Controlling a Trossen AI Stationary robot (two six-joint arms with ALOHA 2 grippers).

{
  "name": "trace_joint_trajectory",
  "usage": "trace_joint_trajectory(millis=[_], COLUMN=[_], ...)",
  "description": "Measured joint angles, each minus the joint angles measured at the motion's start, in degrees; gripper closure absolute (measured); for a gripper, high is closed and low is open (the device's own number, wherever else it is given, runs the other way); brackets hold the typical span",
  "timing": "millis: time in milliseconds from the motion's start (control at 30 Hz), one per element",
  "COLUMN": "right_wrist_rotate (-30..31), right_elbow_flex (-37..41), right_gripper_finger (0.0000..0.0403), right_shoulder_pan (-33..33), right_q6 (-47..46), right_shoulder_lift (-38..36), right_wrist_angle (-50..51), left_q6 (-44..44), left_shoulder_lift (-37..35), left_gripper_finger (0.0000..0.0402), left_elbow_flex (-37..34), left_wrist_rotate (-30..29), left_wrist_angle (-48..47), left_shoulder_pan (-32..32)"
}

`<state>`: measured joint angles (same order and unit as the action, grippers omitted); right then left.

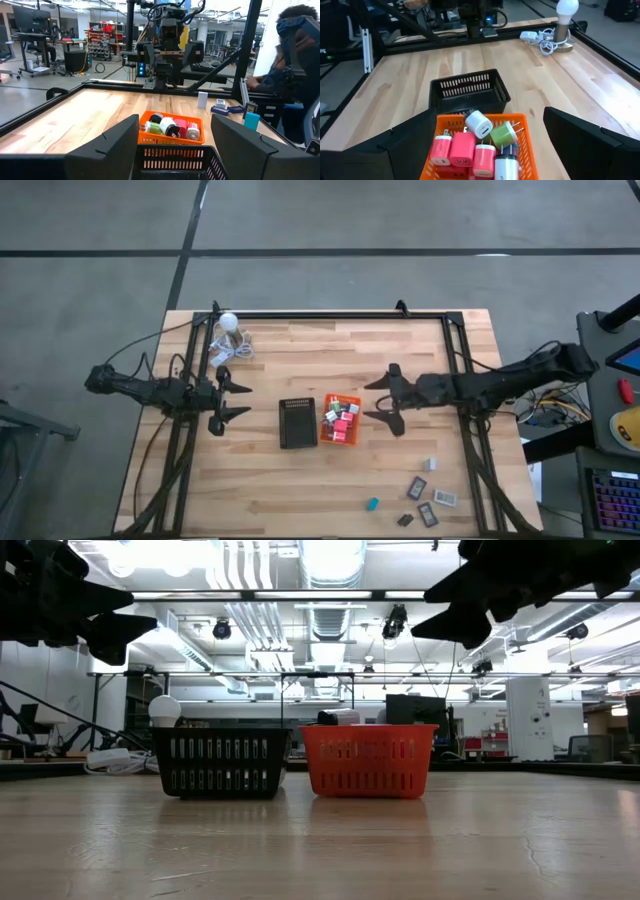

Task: Pick & Place Office items
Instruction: Put the blue timer into the black bin

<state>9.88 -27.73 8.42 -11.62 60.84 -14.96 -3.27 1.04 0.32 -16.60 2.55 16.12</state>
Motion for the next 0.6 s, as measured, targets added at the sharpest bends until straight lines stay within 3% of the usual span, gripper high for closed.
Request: trace_joint_trajectory(millis=[300, 433, 600], right_wrist_rotate=[14.8, 18.8, 18.6], right_elbow_flex=[-2.9, -9.4, -19.9], right_gripper_finger=[0.0039, 0.0039, 0.0039], right_shoulder_pan=[10.8, 14.1, 15.1], right_q6=[6.1, 5.6, -0.2], right_shoulder_lift=[0.1, 1.8, 8.8], right_wrist_angle=[2.7, 14.5, 32.2], left_q6=[0.0, 0.0, 0.0], left_shoulder_lift=[0.0, 0.0, 0.1], left_gripper_finger=[0.0149, 0.0149, 0.0149], left_elbow_flex=[0.0, 0.0, 0.0], left_wrist_rotate=[0.0, 0.0, 0.0], left_wrist_angle=[0.0, 0.0, 0.1], left_shoulder_pan=[0.0, 0.0, 0.0])
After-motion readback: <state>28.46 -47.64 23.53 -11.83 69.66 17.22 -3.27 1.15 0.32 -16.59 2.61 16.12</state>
